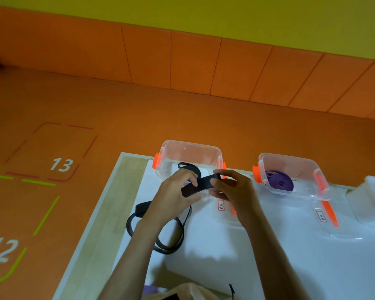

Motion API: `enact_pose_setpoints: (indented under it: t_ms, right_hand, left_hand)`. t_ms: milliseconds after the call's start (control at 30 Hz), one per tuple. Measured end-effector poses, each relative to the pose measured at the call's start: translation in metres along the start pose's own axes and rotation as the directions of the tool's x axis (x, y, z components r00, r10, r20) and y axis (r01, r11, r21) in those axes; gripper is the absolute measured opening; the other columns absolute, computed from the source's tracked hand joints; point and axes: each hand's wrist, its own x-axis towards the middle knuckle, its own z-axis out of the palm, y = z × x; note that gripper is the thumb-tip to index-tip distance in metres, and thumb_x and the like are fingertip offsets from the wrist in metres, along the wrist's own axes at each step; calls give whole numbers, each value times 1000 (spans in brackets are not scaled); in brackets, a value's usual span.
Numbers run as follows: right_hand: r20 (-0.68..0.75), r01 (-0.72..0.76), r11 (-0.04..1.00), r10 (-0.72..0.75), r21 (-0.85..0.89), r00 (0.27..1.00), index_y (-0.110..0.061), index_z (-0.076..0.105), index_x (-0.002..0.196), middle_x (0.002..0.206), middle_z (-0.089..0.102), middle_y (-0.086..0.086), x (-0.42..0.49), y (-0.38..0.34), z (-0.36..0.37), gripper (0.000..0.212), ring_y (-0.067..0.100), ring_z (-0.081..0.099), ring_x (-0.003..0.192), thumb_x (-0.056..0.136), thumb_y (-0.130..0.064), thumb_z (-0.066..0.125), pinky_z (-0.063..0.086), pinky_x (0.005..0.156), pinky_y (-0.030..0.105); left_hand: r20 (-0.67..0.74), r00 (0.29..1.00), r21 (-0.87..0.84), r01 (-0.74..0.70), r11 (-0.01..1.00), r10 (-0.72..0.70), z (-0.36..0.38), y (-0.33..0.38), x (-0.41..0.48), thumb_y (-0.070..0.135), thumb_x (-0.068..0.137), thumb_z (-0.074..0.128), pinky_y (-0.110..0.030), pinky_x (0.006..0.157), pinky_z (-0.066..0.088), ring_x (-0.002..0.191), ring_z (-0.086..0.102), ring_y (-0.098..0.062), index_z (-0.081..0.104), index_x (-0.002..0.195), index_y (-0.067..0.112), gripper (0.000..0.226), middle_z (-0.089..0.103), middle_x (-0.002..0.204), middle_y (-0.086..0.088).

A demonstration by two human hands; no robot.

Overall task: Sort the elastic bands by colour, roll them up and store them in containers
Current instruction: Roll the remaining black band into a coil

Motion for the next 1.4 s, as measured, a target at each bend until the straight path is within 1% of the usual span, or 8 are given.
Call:
enact_pose_setpoints:
  t_ms: [400, 500, 600, 800, 1000, 1100, 1300, 1400]
  right_hand:
    - [238, -221, 873, 126, 434, 963, -12, 76, 98, 109, 76, 16, 11, -2, -38, 21, 27, 76, 100, 82, -25, 82, 62, 85, 30]
    - [316, -327, 782, 176, 530, 932, -6, 74, 120, 123, 73, 15, 13, 1, -39, 34, 26, 73, 114, 91, -22, 74, 60, 93, 33]
    - [326, -393, 789, 257, 473, 910, -8, 66, 134, 124, 72, 13, 10, 4, -34, 50, 26, 71, 117, 92, -31, 77, 57, 100, 38]
    - [234, -273, 913, 206, 303, 950, -20, 77, 100, 89, 78, 0, 2, 1, -21, 31, 16, 78, 93, 88, -48, 74, 58, 82, 29]
    - [208, -192, 966, 154, 176, 966, -21, 80, 91, 96, 80, 7, -9, -5, 4, 34, 19, 77, 100, 92, -54, 72, 56, 88, 30]
    - [212, -212, 958, 170, 195, 962, -10, 77, 98, 106, 78, 12, -13, 1, 15, 32, 20, 75, 108, 94, -42, 75, 55, 90, 31]
    - [170, -270, 883, 220, 384, 961, -14, 83, 82, 86, 77, 8, -23, 7, 39, 14, 19, 78, 87, 84, -28, 83, 62, 79, 27]
    - [196, -246, 844, 170, 477, 966, -6, 77, 110, 89, 76, 12, -28, 9, 48, 35, 24, 78, 88, 81, -24, 83, 63, 78, 29]
  left_hand:
    - [-193, 981, -114, -44, 992, 21, 33, 30, 10, 19, 87, 87, -9, 97, 47, 113, 67, 3, 77, 108, 23, 24, 72, 116, 26]
    - [-259, 965, -149, -77, 986, 37, 40, 40, 14, 17, 89, 85, -13, 101, 48, 118, 68, -3, 75, 112, 26, 26, 73, 123, 20]
    - [-293, 956, -181, -74, 981, 18, 45, 45, 14, 19, 90, 84, -16, 101, 50, 118, 68, -6, 73, 112, 31, 27, 73, 122, 18]
    - [-296, 953, -229, -12, 973, -58, 41, 37, 13, 25, 88, 86, -15, 96, 51, 114, 69, -8, 75, 109, 30, 25, 75, 115, 18]
    - [-320, 947, -164, -38, 986, -17, 25, 24, 7, 24, 84, 89, -19, 92, 53, 107, 69, -7, 78, 100, 27, 20, 75, 108, 18]
    - [-333, 941, -84, -99, 992, 66, 16, 15, -1, 23, 85, 89, -20, 92, 54, 108, 69, -4, 80, 98, 19, 17, 73, 109, 21]
    - [-292, 949, -83, -147, 986, 117, 1, -4, -21, 15, 86, 87, -29, 102, 55, 118, 68, -12, 84, 109, 12, 24, 73, 125, 2]
    - [-222, 975, -218, -67, 974, 17, -15, -7, -28, 15, 90, 84, -22, 99, 53, 115, 68, -10, 83, 116, 22, 27, 72, 120, 9]
